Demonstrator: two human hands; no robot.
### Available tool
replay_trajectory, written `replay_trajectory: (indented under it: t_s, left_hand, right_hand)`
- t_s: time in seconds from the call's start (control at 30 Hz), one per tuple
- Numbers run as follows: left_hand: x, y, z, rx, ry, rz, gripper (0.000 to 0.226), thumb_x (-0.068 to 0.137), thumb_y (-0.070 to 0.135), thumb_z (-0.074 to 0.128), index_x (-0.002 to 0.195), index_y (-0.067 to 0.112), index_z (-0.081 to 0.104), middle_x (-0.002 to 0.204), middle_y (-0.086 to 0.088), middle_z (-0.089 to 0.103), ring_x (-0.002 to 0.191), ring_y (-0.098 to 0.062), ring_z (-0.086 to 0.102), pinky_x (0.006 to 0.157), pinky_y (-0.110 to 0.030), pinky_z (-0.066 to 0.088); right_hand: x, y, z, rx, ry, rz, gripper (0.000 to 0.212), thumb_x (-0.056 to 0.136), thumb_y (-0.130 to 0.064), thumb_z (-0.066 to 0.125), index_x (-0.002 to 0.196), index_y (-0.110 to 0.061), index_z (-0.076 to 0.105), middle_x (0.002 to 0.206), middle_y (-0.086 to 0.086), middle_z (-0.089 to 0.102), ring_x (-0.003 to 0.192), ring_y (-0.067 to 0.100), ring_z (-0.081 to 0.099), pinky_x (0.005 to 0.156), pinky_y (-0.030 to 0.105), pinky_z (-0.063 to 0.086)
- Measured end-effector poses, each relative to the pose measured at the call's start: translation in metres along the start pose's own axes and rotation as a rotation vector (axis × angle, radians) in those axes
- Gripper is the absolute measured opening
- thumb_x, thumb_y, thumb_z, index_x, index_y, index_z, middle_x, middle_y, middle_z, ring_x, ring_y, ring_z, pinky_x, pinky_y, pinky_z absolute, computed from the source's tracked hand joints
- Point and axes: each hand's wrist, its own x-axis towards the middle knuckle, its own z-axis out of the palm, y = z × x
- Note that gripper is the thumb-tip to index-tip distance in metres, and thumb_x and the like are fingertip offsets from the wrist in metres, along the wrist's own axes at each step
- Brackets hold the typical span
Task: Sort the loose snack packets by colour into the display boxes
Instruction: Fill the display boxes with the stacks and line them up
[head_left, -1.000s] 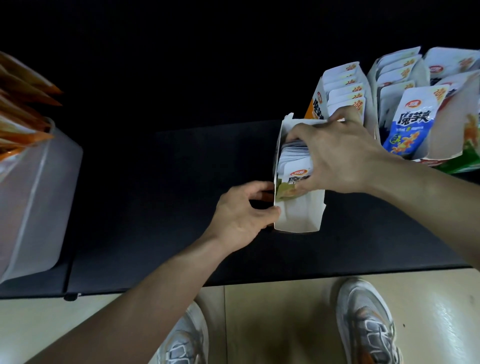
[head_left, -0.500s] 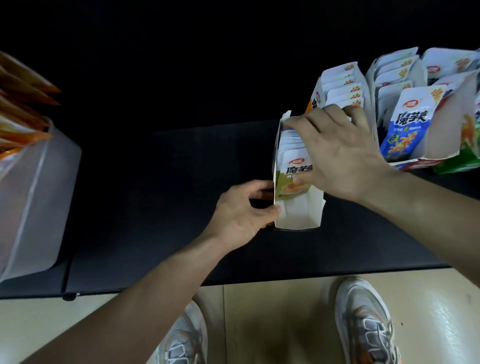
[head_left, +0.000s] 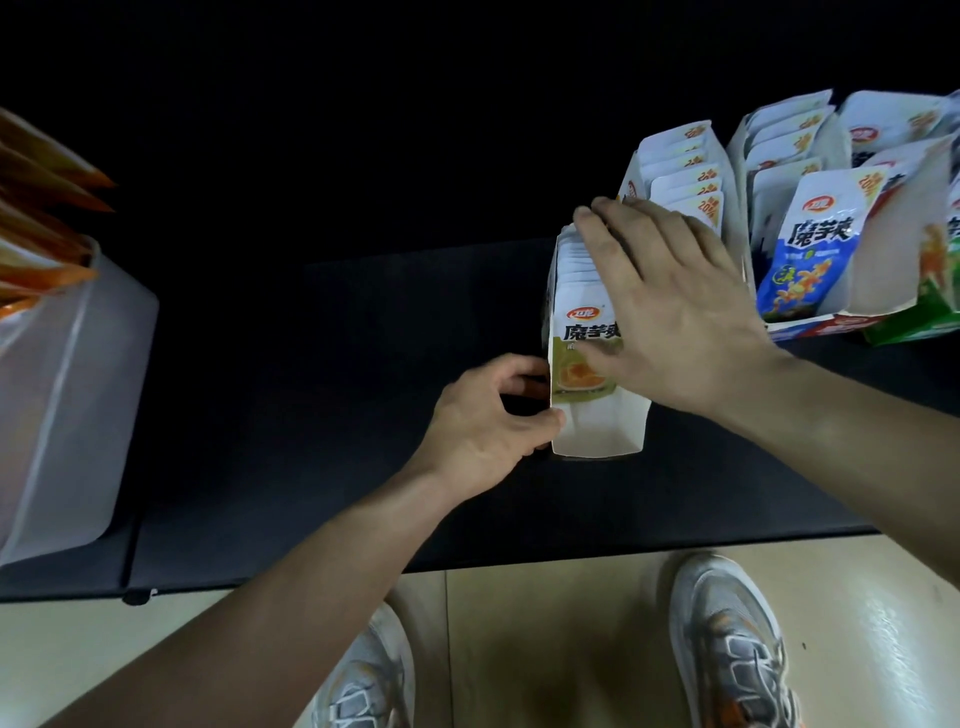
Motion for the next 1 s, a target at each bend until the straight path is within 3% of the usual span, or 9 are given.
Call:
replay_trajectory:
  t_s: [0.2, 0.37, 0.53, 0.73, 0.87, 1.0]
  left_hand:
    - [0.003, -0.001, 0.004, 0.008, 0.031, -0.026, 0.051, 0.080, 0.027, 0.078, 0.126, 0.035, 0.057, 0.111, 0.016, 0.064, 0.081, -0.002, 0.071, 0.070, -0.029, 0.062]
    - [0.005, 0.001, 0.011, 0.014, 0.016, -0.012, 0.075, 0.082, 0.026, 0.074, 0.142, 0.051, 0.037, 0.118, 0.019, 0.059, 0.083, -0.008, 0.073, 0.075, -0.031, 0.062]
    - [0.006, 0.007, 0.016, -0.065, 0.029, -0.020, 0.079, 0.082, 0.016, 0.075, 0.143, 0.050, 0.039, 0.116, 0.016, 0.060, 0.087, -0.013, 0.073, 0.064, -0.020, 0.058]
    - [0.014, 0.014, 0.022, -0.171, 0.070, -0.021, 0.079, 0.078, 0.013, 0.079, 0.141, 0.046, 0.045, 0.117, 0.010, 0.062, 0.092, -0.012, 0.072, 0.065, -0.020, 0.057]
    - [0.024, 0.021, 0.020, -0.152, 0.113, -0.023, 0.079, 0.081, 0.011, 0.078, 0.143, 0.046, 0.043, 0.122, 0.009, 0.060, 0.094, -0.012, 0.072, 0.066, -0.022, 0.058]
    - [0.038, 0.031, 0.010, -0.104, 0.184, -0.011, 0.077, 0.082, 0.014, 0.077, 0.145, 0.043, 0.042, 0.127, 0.006, 0.059, 0.096, -0.014, 0.072, 0.070, -0.026, 0.061]
  right_hand:
    - [-0.005, 0.000, -0.001, 0.045, -0.008, 0.047, 0.107, 0.073, -0.056, 0.073, 0.157, -0.012, 0.022, 0.158, 0.013, 0.029, 0.144, 0.034, 0.028, 0.115, 0.050, 0.030]
    - [-0.022, 0.006, 0.004, 0.151, 0.078, 0.154, 0.100, 0.077, -0.055, 0.070, 0.154, -0.008, 0.026, 0.148, 0.016, 0.039, 0.132, 0.034, 0.037, 0.109, 0.052, 0.038]
    - [-0.049, 0.014, 0.008, 0.296, 0.159, 0.284, 0.079, 0.083, -0.042, 0.071, 0.144, -0.003, 0.038, 0.134, 0.020, 0.045, 0.122, 0.036, 0.042, 0.104, 0.048, 0.039]
    - [-0.073, 0.006, 0.010, 0.462, -0.033, 0.375, 0.047, 0.091, -0.030, 0.064, 0.135, -0.022, 0.050, 0.126, 0.003, 0.056, 0.108, 0.028, 0.058, 0.081, 0.037, 0.048]
    - [-0.058, 0.002, 0.011, 0.511, -0.065, 0.334, 0.050, 0.096, -0.019, 0.056, 0.144, -0.028, 0.042, 0.124, 0.002, 0.059, 0.101, 0.031, 0.063, 0.076, 0.040, 0.050]
    - [-0.030, 0.003, 0.016, 0.384, -0.147, 0.330, 0.061, 0.097, -0.016, 0.055, 0.152, -0.026, 0.030, 0.127, 0.002, 0.058, 0.105, 0.031, 0.064, 0.072, 0.037, 0.048]
